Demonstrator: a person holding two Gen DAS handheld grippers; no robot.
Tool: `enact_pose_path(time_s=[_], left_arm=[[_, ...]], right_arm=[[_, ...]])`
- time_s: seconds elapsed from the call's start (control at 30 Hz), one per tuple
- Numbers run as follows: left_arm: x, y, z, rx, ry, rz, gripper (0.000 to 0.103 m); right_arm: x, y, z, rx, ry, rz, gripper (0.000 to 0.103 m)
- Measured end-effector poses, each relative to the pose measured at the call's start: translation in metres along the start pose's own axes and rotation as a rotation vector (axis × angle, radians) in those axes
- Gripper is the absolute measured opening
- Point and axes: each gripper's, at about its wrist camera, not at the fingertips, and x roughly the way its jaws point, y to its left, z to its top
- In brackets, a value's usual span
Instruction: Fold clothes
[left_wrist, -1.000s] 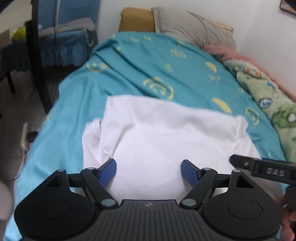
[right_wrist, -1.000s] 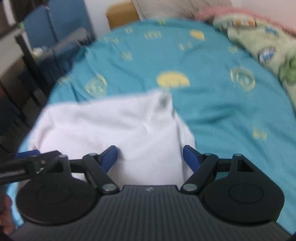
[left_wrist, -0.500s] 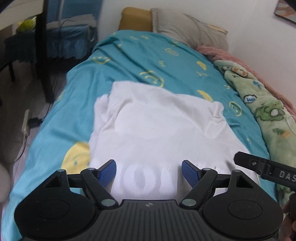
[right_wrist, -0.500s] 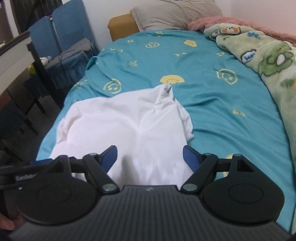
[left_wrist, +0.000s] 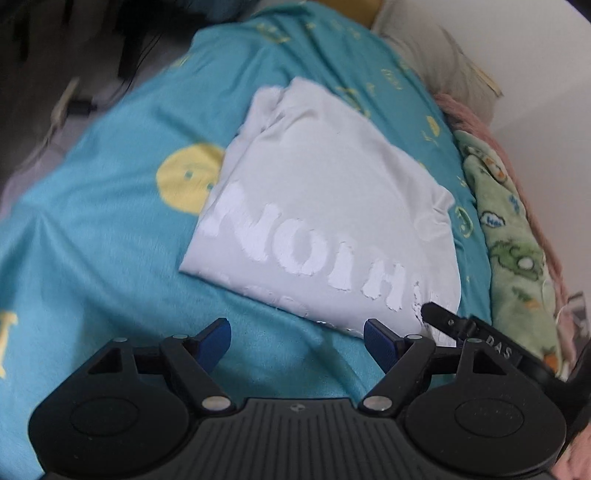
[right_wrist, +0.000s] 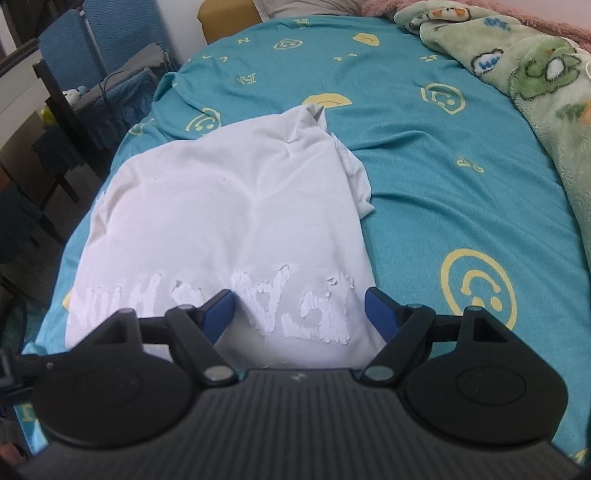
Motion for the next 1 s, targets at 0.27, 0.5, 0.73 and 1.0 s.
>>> enact_pose_path(time_s=[0.27,0.5,0.73,1.0], left_arm=[[-0.016,0.013,0.012,-0.171,-0.181,-0.246,0.079],[0.006,0.01,0.009,-0.198,-0.084,-0.247,0.079],[0.019,0.011,0.01,-0.236,-0.091,-0.186,0.039],[-0.004,0.004,0.015,-0.239,-0.235,-0.278,0.005]], right_arm=[[0.0,-0.003,0.001,0.046,-0.004,0.015,0.08],[-0.001,-0.013,0.003,0.147,-0.004,0.044,0.08],[-0.035,-0.032,0.004,0.388,-0.074,0.229,0.082],[0.006,-0.018,-0.035,0.787,0.163,0.661,0.086]])
